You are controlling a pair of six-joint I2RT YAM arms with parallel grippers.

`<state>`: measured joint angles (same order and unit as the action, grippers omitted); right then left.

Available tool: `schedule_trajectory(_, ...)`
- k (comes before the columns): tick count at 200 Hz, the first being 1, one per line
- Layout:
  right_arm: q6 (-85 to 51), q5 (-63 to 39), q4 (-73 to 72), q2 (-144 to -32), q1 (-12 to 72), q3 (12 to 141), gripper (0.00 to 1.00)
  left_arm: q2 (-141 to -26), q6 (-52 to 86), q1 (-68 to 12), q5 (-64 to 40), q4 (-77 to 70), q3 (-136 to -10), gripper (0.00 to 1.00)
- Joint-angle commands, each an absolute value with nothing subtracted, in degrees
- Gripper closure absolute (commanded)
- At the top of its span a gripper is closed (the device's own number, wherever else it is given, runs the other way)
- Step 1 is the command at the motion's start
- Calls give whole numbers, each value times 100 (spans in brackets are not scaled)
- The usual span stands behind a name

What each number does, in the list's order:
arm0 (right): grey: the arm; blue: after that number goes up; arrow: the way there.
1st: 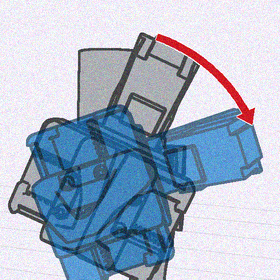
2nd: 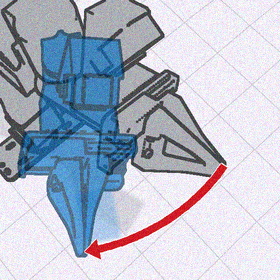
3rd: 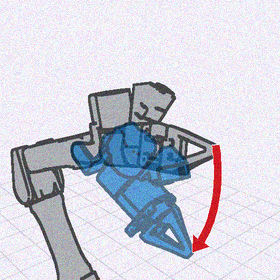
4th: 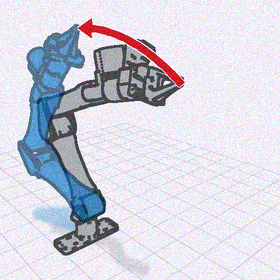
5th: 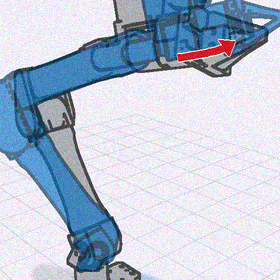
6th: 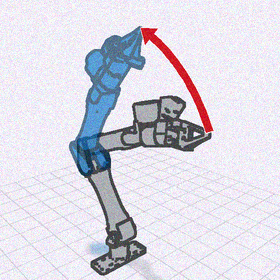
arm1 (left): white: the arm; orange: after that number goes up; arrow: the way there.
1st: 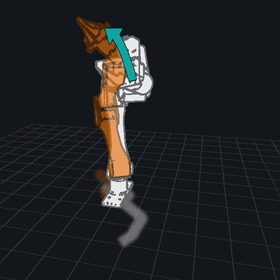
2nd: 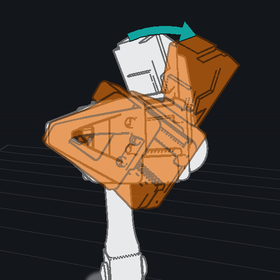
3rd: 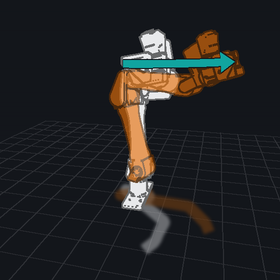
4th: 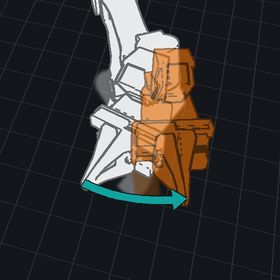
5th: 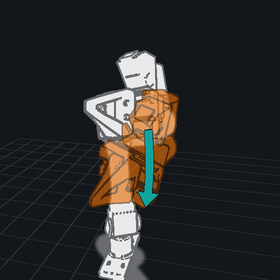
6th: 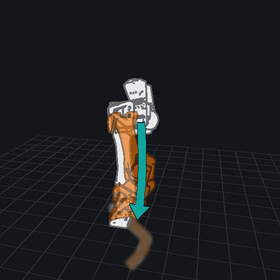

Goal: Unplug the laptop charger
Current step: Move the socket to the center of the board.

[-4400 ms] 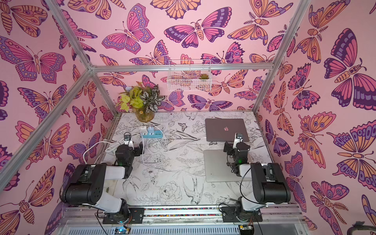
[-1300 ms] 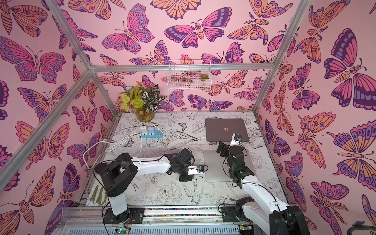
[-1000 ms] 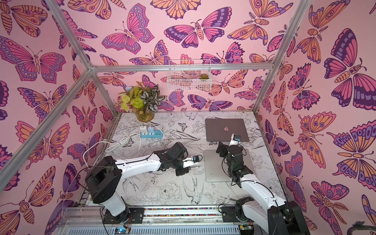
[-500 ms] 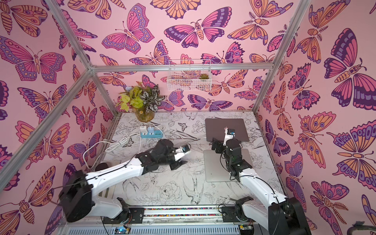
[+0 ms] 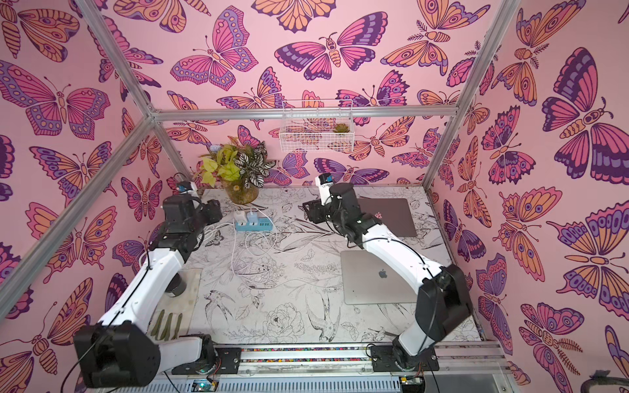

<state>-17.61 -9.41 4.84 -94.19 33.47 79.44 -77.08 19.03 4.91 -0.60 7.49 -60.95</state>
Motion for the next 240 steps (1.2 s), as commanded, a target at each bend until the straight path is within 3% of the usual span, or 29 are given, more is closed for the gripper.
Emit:
schedule_trajectory(1,-1811,-1359,1098,-9879,3552,8570,45,-8495,2377,886,-1088,945,-6390,41)
schedule_trajectory(68,-1776,-1409,1264,-10242,3747,9148,45,-10773,2106,1354,-2325,798,-7762,48)
schedule_trajectory(111,-1681,-1308,1224,-10276,3870,9226,44,-11775,2065,1354,-2621,1056,-8624,46)
schedule_trajectory(174,-1649,-1287,959,-10001,3902,8843,44,-12699,2128,1198,-2729,1591,-9430,50)
schedule_trajectory(240,-1461,-1043,749,-9496,3902,8195,41,-12914,2175,938,-2339,2085,-9438,74)
